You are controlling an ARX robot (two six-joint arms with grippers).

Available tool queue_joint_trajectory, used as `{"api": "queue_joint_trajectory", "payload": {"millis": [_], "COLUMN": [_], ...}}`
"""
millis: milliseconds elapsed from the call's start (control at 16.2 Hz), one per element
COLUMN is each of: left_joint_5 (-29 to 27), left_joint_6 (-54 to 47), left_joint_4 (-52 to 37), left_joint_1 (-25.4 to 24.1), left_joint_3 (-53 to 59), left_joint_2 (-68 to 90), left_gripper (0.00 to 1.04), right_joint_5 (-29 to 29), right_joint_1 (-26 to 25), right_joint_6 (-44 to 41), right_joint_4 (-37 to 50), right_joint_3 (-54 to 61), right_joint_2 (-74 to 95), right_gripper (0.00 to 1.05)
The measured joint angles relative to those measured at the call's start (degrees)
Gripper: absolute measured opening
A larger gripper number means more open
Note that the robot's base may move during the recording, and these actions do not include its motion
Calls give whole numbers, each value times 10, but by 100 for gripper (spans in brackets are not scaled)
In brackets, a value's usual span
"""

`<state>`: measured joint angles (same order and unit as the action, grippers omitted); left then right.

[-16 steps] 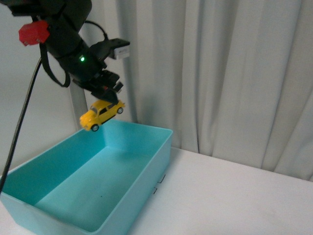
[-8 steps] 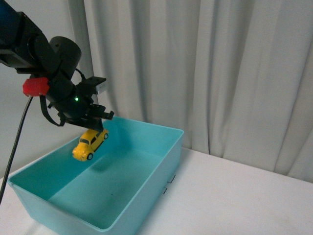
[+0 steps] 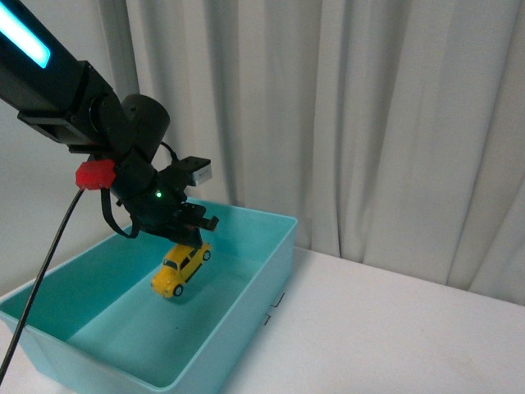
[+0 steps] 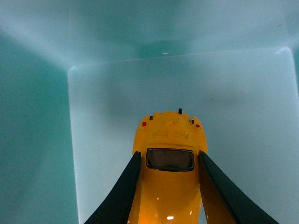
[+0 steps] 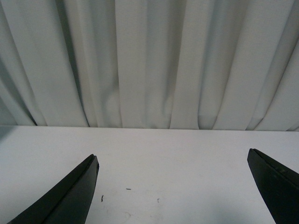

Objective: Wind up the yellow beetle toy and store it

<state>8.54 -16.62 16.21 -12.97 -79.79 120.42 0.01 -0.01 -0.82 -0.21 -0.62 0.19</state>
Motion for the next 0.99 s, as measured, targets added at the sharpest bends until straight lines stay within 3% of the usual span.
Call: {"api": "queue_joint_trajectory", "payload": {"millis": [62,185,247,495,680,804,865,927,989], "left_joint_5": [-5,0,0,5,-31,-88,-54,21,46], "left_joint_6": [-3,-5,-6,0,-1,2,33,87,122], "left_joint_4": [2,8,9,-14,-93,-127,-250,-373,-458], "left_joint_1": [-2,-2,-2,-3,-7,-9,-23,-32,-22], "left_joint_3": [0,0,0,25,97,163,234,323,403], "left_joint_2": [0,0,0,-58,-221,-328,-383,-452,-515], "left_gripper": [31,54,56,96,98,98,92,79,67], "right_joint_5": [0,0,0,0,0,0,0,1,0], "right_joint_1": [0,0,0,0,0,0,0,0,0], "right_joint_6": [0,0,0,0,0,0,0,0,0], "right_joint_4": [0,0,0,0,0,0,0,0,0], "right_joint_3": [0,0,0,0,0,0,0,0,0], "right_joint_2": [0,0,0,0,0,0,0,0,0], "right_gripper": [98,98,98,98,98,98,98,98,98]}}
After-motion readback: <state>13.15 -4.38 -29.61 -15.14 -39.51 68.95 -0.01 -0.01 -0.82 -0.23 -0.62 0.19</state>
